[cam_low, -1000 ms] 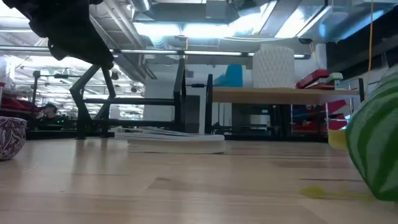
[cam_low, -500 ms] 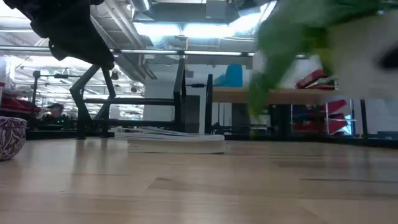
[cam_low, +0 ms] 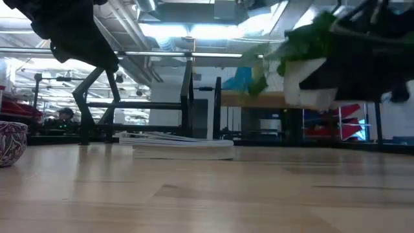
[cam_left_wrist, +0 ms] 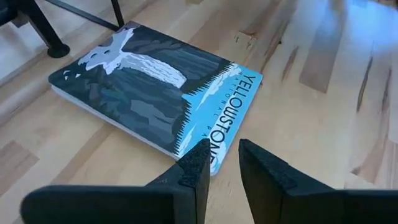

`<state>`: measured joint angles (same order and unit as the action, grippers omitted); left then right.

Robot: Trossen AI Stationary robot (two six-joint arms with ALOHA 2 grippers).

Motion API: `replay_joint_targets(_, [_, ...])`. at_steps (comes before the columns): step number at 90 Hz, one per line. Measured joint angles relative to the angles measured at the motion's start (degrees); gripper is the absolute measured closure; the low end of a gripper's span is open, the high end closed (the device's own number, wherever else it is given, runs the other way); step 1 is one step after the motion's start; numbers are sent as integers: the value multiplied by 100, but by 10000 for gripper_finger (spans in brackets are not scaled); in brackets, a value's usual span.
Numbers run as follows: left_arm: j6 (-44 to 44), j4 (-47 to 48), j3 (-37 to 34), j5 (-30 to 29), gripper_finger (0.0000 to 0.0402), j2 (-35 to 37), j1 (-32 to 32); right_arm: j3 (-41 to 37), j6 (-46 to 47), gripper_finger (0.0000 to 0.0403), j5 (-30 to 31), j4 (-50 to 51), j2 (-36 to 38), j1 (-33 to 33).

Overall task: Stock shelves
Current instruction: Move the white pot below the shelf

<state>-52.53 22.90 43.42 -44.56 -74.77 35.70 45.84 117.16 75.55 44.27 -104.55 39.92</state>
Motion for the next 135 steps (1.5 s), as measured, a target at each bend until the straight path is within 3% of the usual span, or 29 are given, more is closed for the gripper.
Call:
replay_joint_targets(20, [2,0,0,0,335,1,-20,-777,-1821,131,-456,-2505,46,-722])
replay_joint_targets(66, [1,2,2,2,335,-1,-22,-855,-5635,131,-2009,-5086,48,-3216])
replay_joint_targets(102, [0,0,1,48,335,-1,-22,-851,-6224,108,-2653,-5688,48,-4115])
replay_joint_targets(135, [0,1,2,52,335,-1,-22,-851,-6397,103,-2860,-5770,48,-4183])
